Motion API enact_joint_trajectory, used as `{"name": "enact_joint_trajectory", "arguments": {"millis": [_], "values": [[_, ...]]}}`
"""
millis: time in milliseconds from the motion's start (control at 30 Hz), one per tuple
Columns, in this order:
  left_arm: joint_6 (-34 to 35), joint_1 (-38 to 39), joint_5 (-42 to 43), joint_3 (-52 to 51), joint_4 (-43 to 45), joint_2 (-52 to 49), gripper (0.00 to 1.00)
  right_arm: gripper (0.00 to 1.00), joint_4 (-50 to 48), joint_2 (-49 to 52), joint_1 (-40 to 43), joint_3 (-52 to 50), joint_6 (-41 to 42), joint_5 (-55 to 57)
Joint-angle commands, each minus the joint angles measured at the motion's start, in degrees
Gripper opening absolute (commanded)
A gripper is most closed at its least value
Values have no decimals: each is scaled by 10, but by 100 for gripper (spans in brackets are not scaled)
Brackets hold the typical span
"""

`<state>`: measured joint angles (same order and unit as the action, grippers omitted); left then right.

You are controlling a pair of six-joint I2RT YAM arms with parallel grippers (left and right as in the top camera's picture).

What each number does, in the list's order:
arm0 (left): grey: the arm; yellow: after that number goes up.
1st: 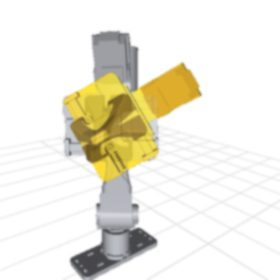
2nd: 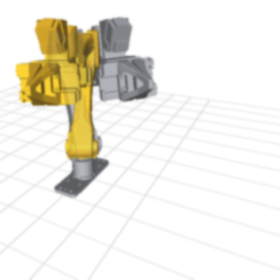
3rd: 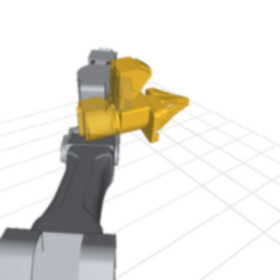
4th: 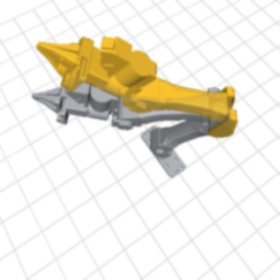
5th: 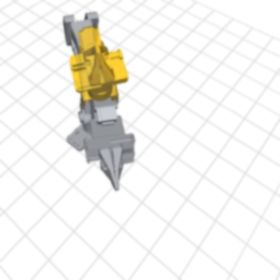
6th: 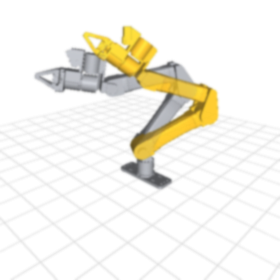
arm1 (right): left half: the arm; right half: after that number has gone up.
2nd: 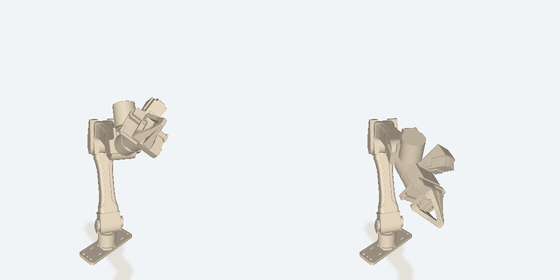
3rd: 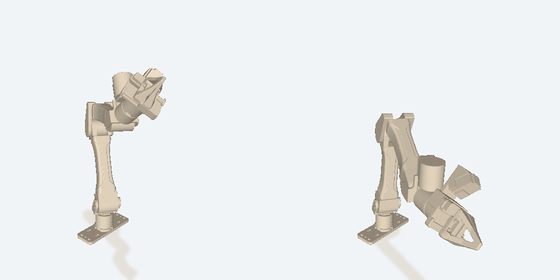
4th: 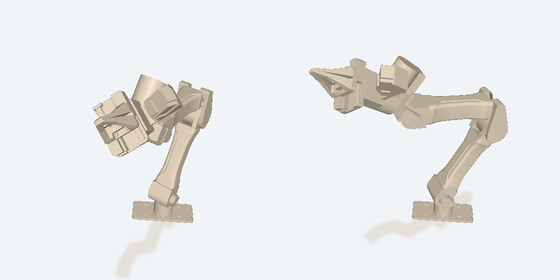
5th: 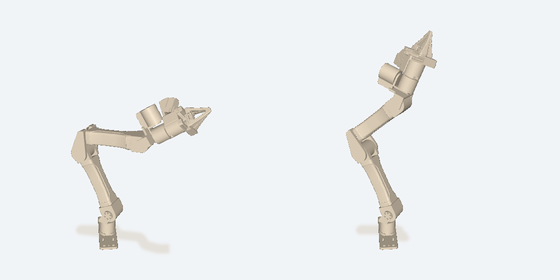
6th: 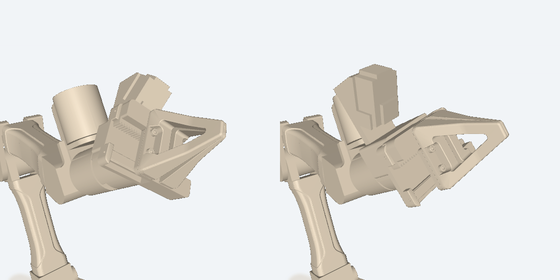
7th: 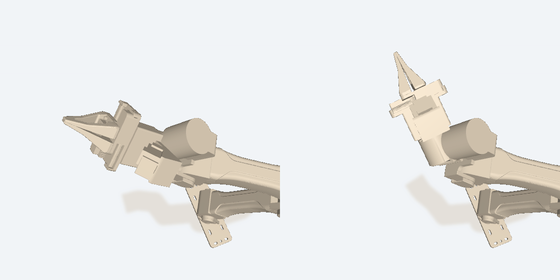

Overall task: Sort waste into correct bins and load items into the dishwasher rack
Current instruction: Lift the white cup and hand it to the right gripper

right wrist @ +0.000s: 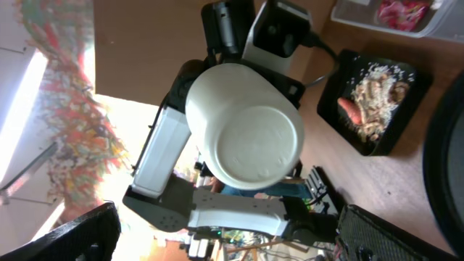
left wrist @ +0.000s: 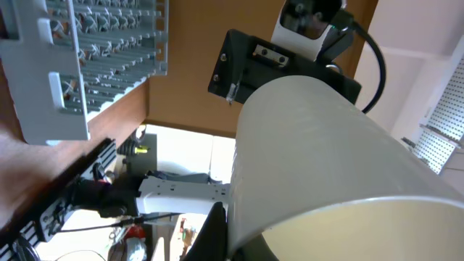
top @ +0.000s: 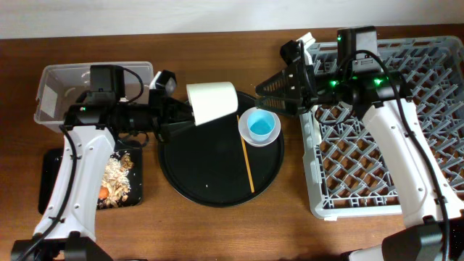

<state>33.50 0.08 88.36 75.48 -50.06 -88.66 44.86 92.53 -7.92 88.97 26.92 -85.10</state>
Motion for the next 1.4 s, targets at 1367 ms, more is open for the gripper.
{"name": "enact_joint_trajectory", "arguments": {"millis": [1367], "values": [[248,118,-77,-3,290,4,0,74,-64,-1,-22,-3,69,-36]]}}
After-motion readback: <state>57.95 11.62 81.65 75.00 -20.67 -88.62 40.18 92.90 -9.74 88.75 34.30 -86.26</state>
